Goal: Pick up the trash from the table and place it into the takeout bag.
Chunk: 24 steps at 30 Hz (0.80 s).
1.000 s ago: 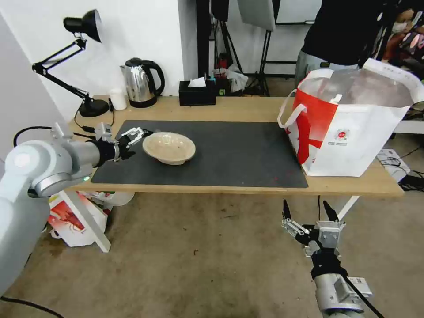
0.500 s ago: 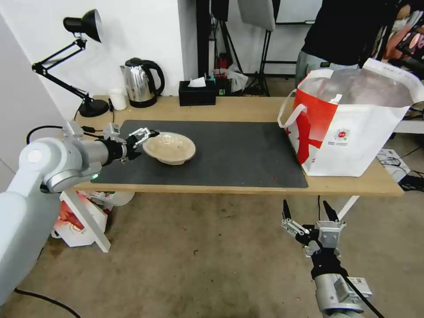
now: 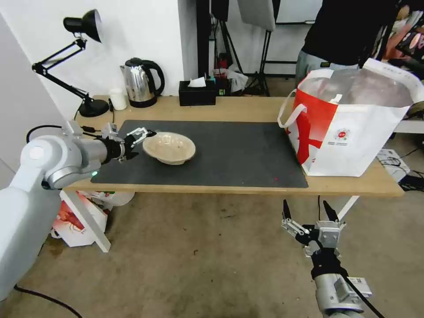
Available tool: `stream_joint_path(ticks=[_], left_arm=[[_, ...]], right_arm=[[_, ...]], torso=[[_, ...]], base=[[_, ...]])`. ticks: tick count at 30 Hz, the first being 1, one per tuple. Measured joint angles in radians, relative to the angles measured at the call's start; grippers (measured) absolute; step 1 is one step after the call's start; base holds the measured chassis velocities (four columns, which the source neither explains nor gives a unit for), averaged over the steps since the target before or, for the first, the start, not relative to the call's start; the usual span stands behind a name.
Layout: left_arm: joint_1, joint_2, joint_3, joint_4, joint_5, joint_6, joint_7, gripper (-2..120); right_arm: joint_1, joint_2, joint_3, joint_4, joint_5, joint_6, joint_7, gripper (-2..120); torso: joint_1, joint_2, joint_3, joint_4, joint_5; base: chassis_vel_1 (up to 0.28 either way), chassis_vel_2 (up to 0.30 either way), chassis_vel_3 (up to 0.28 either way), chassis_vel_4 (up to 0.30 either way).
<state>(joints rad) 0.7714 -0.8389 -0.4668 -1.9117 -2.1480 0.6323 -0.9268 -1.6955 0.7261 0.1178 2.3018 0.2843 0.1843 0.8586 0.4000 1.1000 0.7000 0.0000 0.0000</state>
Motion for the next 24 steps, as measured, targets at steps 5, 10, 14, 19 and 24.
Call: stream_joint_path(ticks=[5, 10, 14, 19, 24], left_arm=[[-0.02, -0.004, 0.016, 0.029, 0.009, 0.0, 0.003, 100], [-0.059, -0.016, 0.048, 0.076, 0.022, 0.0, 0.005, 100], [-0.072, -0.026, 0.07, 0.1, 0.031, 0.0, 0.006, 100], [-0.082, -0.04, 0.084, 0.117, 0.037, 0.002, 0.007, 100], [-0.087, -0.048, 0.094, 0.121, 0.04, 0.004, 0.009, 100]], right_arm=[[0.0, 0.0, 0.0, 0.0, 0.0, 0.0, 0.0, 100], [0.0, 0.0, 0.0, 0.0, 0.0, 0.0, 0.0, 100], [0.0, 0.0, 0.0, 0.0, 0.0, 0.0, 0.0, 100], [0.0, 0.0, 0.0, 0.0, 0.0, 0.0, 0.0, 100], [0.0, 0.0, 0.0, 0.0, 0.0, 0.0, 0.0, 100]], torso=[[0.0, 0.0, 0.0, -0.0001, 0.0], [0.0, 0.0, 0.0, -0.0001, 0.0], [0.0, 0.0, 0.0, 0.0, 0.0], [0.0, 0.0, 0.0, -0.0001, 0.0], [0.0, 0.0, 0.0, -0.0001, 0.0001]], base=[[0.0, 0.0, 0.0, 0.0], [0.0, 0.0, 0.0, 0.0], [0.0, 0.0, 0.0, 0.0], [0.0, 0.0, 0.0, 0.0], [0.0, 0.0, 0.0, 0.0]])
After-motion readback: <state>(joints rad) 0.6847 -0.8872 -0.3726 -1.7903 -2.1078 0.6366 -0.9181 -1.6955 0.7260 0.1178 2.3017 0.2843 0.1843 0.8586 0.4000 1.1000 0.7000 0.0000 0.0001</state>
